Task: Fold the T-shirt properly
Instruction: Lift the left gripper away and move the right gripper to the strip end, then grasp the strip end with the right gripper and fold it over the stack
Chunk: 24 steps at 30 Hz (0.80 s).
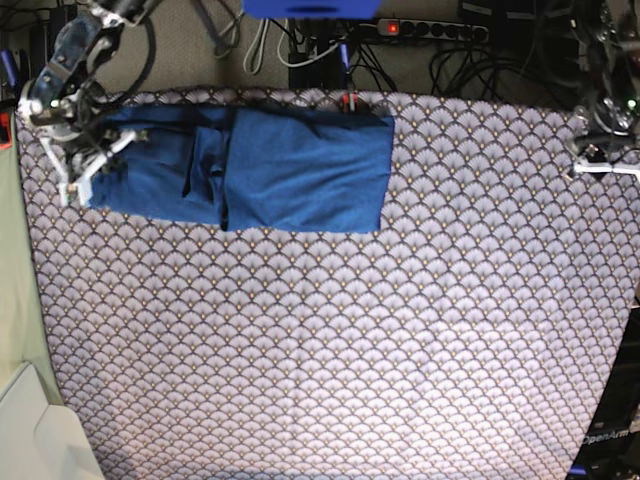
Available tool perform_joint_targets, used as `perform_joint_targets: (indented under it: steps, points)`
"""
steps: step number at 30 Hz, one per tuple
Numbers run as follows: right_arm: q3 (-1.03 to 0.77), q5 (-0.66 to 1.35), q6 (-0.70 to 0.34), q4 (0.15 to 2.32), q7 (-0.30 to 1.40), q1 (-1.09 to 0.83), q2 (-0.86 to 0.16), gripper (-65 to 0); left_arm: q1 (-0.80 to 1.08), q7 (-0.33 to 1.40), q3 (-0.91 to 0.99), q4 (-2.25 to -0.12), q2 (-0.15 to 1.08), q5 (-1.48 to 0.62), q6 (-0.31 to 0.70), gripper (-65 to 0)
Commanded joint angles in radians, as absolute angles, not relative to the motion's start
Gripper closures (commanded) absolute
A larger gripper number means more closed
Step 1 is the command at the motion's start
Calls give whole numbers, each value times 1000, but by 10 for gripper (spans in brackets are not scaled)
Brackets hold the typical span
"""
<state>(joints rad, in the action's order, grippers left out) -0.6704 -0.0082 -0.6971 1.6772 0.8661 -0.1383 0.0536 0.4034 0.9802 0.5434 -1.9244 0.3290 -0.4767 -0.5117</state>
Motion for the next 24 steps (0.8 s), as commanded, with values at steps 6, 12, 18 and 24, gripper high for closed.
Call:
perform_joint_targets:
  steps: [6, 12, 18, 24]
  points:
    - [-661, 1, -698, 1946, 840, -180, 143, -11, 400, 966, 595, -1943, 344, -472, -513, -267]
    - [-593, 1, -698, 2003, 889, -196, 157, -11, 427, 966, 596, -1943, 372, -472, -513, -267]
    - [-458, 2, -698, 2000, 886, -214, 157, -11, 429, 966, 671, -1943, 372, -472, -513, -267]
    - [-251, 5, -674, 1998, 783, -265, 157, -11, 435, 966, 740, -1942, 432, -472, -513, -267]
